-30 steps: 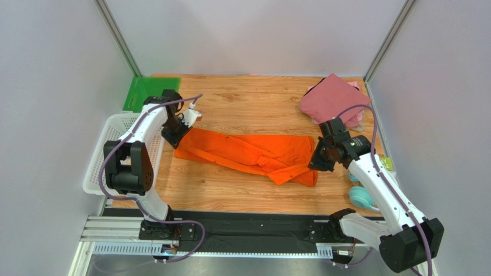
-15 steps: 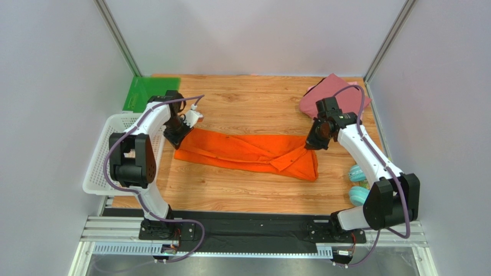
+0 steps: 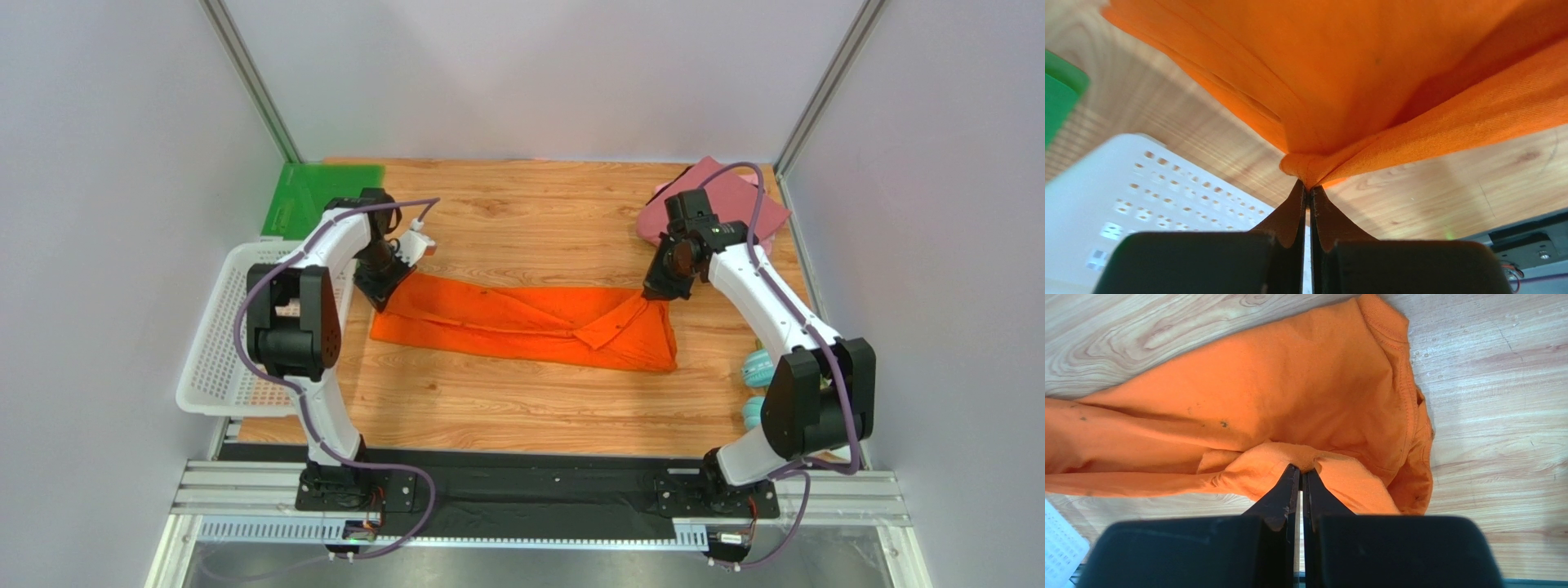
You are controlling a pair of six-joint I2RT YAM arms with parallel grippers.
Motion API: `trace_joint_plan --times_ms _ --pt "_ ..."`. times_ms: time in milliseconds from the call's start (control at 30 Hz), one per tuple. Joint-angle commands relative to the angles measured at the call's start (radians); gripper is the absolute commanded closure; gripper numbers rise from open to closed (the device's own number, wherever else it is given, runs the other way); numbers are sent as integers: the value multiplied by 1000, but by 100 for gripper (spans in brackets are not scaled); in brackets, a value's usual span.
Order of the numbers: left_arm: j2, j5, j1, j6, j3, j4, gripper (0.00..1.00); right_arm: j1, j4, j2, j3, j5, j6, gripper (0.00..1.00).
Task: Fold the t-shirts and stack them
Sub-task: Fold the tshirt
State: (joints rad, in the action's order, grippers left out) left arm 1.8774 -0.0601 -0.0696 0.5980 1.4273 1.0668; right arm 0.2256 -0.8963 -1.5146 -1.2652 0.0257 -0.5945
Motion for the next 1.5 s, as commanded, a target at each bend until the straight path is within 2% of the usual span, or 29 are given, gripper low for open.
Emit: trace_joint_plan --times_ms 0,233,433,667,767,800,833,867,900,933,1000,1033,1067,1100,1200,1333,1467 --pt "69 43 8 28 119 -2 100 -5 56 -33 -28 -24 22 100" --pt "164 55 8 23 203 21 100 -20 82 -108 -51 -24 30 100" --pt "151 57 8 32 162 19 100 -58 105 -219 -80 -24 50 100" --pt "132 57 4 51 128 22 100 -95 112 -366 -192 -16 68 100" --pt "126 88 -2 48 131 24 100 -97 106 -389 -240 -10 59 91" --pt "126 92 -4 43 137 18 100 -98 103 -389 -249 -9 56 82" --pt "123 98 -4 40 139 18 99 -97 103 -386 -250 -9 55 79" --pt "123 109 -4 40 142 16 98 -97 103 -380 -253 -20 58 75" --pt "121 112 -4 40 150 18 97 -97 93 -377 -257 -24 59 65" --pt "117 114 -4 40 151 16 91 -100 85 -374 -267 -59 65 58" --pt "114 121 -4 40 156 16 84 -97 59 -358 -278 -89 73 48" --pt "111 126 -4 37 157 16 75 -98 57 -351 -289 -96 79 44" --pt "111 134 -4 37 159 16 72 -98 48 -329 -292 -104 82 43" --pt "108 143 -4 37 159 10 65 -97 45 -319 -293 -107 82 43" --pt "92 210 -4 40 173 -7 58 -94 42 -247 -280 -89 84 47" --pt "55 258 -2 23 248 -19 53 -62 63 -133 -191 -40 76 51" --pt "62 258 -4 -50 418 31 52 -20 100 -39 -56 26 53 53"
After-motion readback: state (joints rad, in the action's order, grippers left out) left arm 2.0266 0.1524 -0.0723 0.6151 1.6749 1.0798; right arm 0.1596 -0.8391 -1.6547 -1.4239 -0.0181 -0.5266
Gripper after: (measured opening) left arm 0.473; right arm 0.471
